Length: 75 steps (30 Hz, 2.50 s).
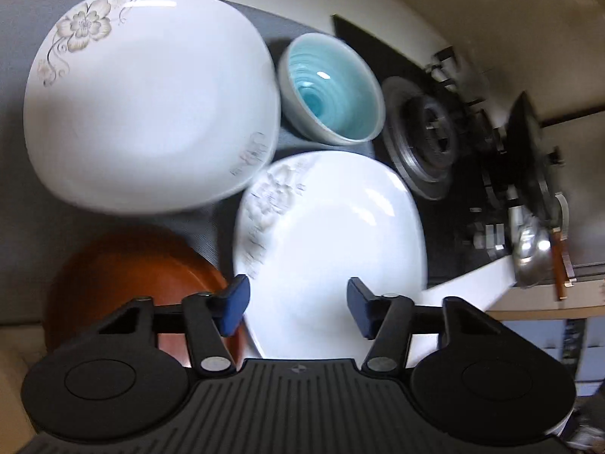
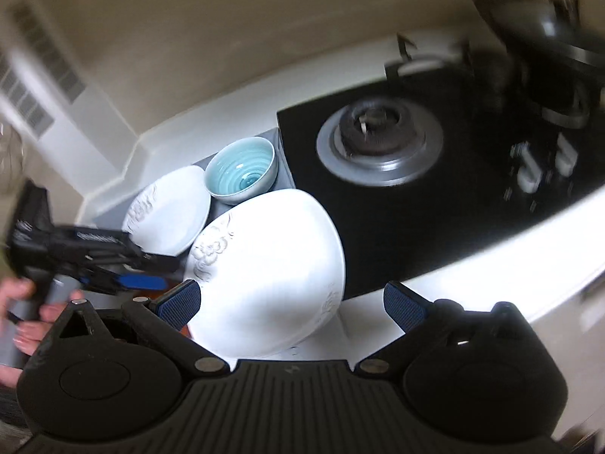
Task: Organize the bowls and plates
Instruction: 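Grasp the edge of the white floral plate with both grippers, then lift the white floral plate with both grippers toward the other white plate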
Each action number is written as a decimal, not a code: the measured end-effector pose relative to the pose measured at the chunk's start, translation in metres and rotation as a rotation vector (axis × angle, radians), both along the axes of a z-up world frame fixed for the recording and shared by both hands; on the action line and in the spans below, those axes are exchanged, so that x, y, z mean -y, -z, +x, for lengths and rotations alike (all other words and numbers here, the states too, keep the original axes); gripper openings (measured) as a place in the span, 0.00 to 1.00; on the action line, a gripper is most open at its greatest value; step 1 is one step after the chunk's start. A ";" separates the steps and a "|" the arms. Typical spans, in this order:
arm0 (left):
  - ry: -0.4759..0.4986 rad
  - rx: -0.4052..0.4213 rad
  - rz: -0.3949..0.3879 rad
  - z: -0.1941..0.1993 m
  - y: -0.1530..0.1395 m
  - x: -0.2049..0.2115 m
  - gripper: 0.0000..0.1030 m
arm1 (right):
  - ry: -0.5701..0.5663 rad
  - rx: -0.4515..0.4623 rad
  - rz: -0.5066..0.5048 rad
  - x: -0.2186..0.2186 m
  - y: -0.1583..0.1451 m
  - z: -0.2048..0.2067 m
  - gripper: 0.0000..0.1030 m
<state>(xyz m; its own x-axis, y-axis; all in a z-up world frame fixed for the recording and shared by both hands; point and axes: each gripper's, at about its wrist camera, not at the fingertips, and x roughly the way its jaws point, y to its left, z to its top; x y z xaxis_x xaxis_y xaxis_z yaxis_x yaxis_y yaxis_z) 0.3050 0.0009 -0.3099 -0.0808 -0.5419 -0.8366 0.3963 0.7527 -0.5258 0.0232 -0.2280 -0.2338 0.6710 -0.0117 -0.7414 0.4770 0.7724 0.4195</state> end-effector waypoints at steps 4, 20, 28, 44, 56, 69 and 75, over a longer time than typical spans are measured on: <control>-0.013 -0.015 0.027 0.009 0.017 0.007 0.52 | 0.054 0.028 0.107 0.021 0.020 -0.001 1.00; -0.036 -0.054 0.102 0.015 0.047 0.028 0.44 | 0.147 0.005 0.420 0.080 0.120 0.044 0.68; -0.071 -0.083 0.077 0.014 0.049 0.022 0.43 | 0.114 -0.009 0.490 0.075 0.141 0.056 0.23; -0.078 -0.200 -0.046 -0.001 0.063 0.016 0.69 | 0.065 0.018 0.407 0.073 0.137 0.050 0.17; -0.034 -0.074 0.052 -0.009 0.058 0.014 0.23 | 0.071 0.034 0.438 0.073 0.140 0.048 0.31; -0.068 -0.087 0.026 -0.012 0.054 0.002 0.23 | 0.006 0.056 0.378 0.064 0.122 0.034 0.12; -0.072 -0.087 0.001 -0.013 0.049 -0.003 0.23 | 0.036 0.077 0.413 0.058 0.115 0.022 0.11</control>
<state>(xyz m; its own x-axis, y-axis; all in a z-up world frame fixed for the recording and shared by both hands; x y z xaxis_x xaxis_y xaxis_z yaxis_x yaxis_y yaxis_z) 0.2920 0.0039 -0.3592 -0.1141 -0.5483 -0.8285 0.2944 0.7778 -0.5553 0.0451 -0.2864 -0.3484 0.7294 0.2513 -0.6363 0.4559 0.5149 0.7260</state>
